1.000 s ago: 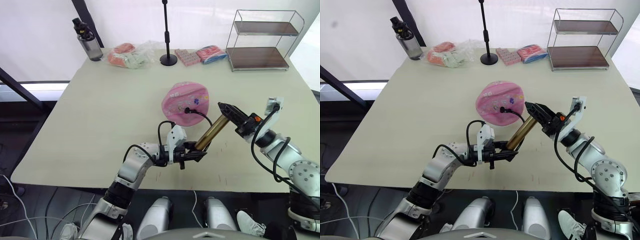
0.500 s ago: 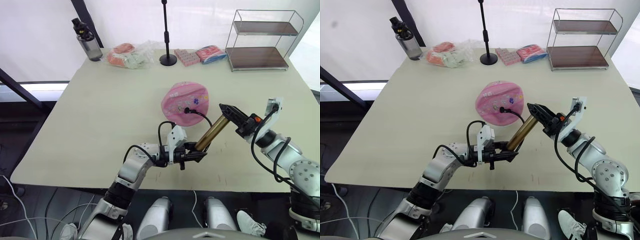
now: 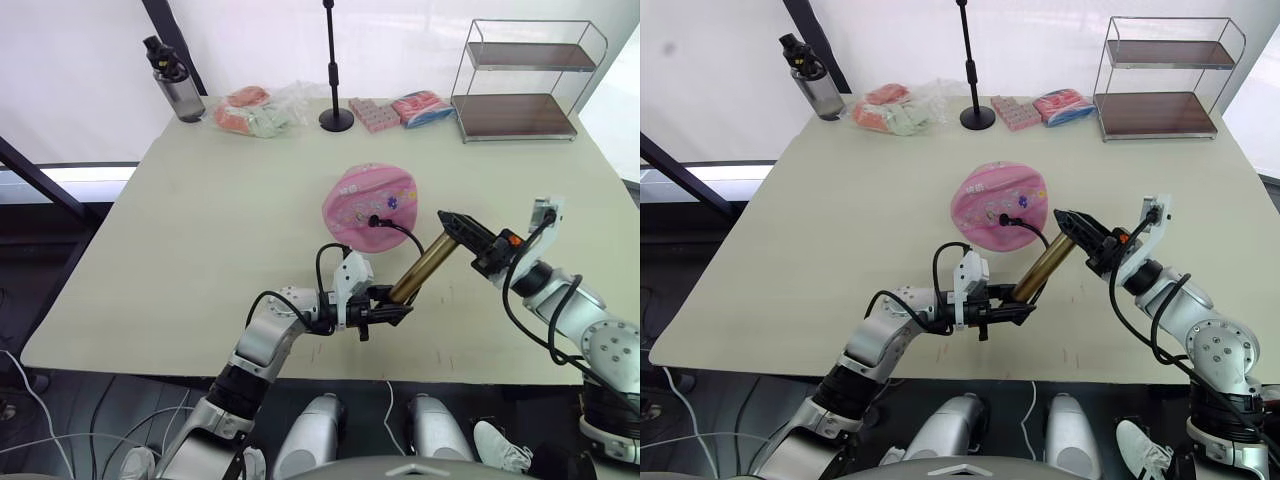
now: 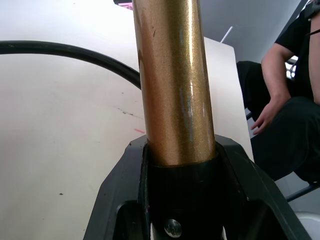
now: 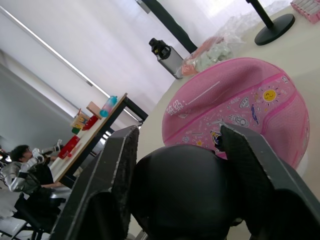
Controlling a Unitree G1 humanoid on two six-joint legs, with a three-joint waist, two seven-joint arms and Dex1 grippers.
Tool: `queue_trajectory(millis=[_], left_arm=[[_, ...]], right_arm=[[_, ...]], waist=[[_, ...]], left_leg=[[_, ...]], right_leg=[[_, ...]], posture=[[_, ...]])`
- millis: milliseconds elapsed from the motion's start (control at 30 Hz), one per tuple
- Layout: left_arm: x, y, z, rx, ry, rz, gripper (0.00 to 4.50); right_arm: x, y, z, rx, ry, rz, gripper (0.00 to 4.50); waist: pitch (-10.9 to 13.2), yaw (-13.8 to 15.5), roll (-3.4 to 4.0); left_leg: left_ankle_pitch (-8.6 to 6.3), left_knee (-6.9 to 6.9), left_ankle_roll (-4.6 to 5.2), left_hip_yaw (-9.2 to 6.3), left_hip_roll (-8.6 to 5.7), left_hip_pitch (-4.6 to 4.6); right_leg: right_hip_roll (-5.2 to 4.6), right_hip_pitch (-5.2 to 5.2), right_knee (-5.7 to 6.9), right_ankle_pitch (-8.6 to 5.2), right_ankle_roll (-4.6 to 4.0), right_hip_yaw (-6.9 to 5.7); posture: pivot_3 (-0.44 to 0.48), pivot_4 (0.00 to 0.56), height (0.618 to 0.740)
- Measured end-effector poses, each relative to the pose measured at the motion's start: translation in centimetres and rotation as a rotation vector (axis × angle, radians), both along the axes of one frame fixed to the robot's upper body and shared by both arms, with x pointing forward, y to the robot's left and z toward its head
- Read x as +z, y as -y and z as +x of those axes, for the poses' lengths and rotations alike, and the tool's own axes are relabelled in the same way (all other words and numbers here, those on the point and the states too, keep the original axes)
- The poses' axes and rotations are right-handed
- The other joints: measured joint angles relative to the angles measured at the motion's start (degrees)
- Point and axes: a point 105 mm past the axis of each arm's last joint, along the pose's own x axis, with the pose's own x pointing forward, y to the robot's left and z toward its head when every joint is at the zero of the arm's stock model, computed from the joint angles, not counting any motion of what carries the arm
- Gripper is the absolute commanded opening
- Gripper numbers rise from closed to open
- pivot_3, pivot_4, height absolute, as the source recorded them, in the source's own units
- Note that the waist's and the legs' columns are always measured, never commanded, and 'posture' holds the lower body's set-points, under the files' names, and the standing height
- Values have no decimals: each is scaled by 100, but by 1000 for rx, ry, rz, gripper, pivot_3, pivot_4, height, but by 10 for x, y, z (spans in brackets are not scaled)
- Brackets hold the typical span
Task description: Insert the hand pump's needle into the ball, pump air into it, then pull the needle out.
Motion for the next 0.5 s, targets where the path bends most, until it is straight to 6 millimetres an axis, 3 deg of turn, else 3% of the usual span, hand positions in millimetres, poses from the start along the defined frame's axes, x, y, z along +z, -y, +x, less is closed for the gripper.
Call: queue_trajectory(millis=[200, 400, 433, 500], left_arm=[[-1, 1, 0, -1, -7, 0, 1165], [-1, 0, 1, 9, -41, -11, 4082], [-1, 0, 0, 9, -43, -12, 4442], [-1, -1, 1, 10, -44, -13, 4442]], right_arm=[[0, 0, 0, -1, -1, 0, 2020], [-3, -6, -2, 35, -5, -7, 2020], [-3, -6, -2, 39, -5, -11, 2020], [-3, -6, -2, 38, -2, -20, 2020]], waist=[[0, 0, 0], [0, -2, 0], [0, -2, 0], [0, -1, 0]], left_leg=[[0, 0, 0, 0, 0, 0], [0, 0, 0, 0, 0, 0], [0, 0, 0, 0, 0, 0], [0, 0, 0, 0, 0, 0]], right_leg=[[0, 0, 0, 0, 0, 0], [0, 0, 0, 0, 0, 0], [0, 0, 0, 0, 0, 0], [0, 0, 0, 0, 0, 0]], posture=[[0, 150, 736], [0, 150, 736], [0, 150, 736], [0, 150, 736]])
